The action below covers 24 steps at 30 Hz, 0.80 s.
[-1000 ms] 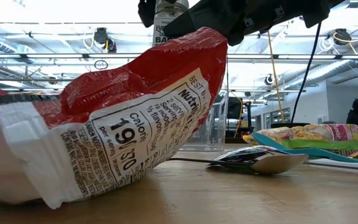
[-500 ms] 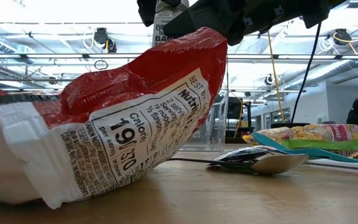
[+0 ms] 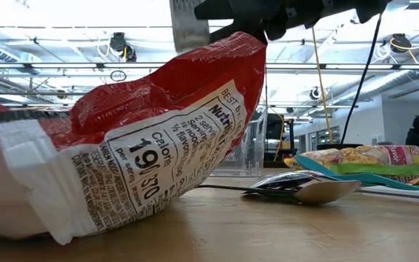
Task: Pick & Place Food Item
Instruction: Put the white seasoning bottle into the top left transparent bin
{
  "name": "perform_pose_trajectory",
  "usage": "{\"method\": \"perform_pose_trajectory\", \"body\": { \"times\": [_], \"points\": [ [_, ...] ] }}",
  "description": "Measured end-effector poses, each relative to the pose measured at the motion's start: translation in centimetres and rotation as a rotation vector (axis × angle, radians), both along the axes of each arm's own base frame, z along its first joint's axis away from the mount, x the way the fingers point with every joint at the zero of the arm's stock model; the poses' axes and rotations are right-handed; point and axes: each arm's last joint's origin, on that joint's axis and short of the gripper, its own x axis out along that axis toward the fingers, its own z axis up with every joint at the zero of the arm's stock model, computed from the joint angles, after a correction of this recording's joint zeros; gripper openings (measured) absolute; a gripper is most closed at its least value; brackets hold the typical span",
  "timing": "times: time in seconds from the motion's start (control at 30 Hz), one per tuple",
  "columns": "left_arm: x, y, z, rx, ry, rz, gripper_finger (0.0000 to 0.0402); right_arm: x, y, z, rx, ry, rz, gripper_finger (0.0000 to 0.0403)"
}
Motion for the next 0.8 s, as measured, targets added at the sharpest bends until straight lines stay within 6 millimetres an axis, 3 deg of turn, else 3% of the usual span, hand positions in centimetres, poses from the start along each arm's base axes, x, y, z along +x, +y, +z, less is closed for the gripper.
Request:
{"method": "perform_pose_trajectory", "body": {
  "times": [0.23,0.37,0.57,0.8],
  "points": [
    [-4.4,2.0,3.1,0.105,-0.057,0.183,0.0211,-1.4,-0.3,1.5,-0.007,0.044,0.017,0.0342],
    [-6.3,3.4,3.5,0.120,-0.087,0.275,0.0211,-2.2,-0.6,2.2,-0.006,0.070,0.009,0.0342],
    [-9.4,6.1,1.0,0.118,-0.104,0.444,0.0211,-2.8,-0.2,2.8,-0.007,0.070,0.026,0.0344],
    [-14.0,10.2,-3.0,0.078,-0.114,0.792,0.0211,-3.0,0.3,3.0,-0.015,0.057,0.046,0.0344]
  ]
}}
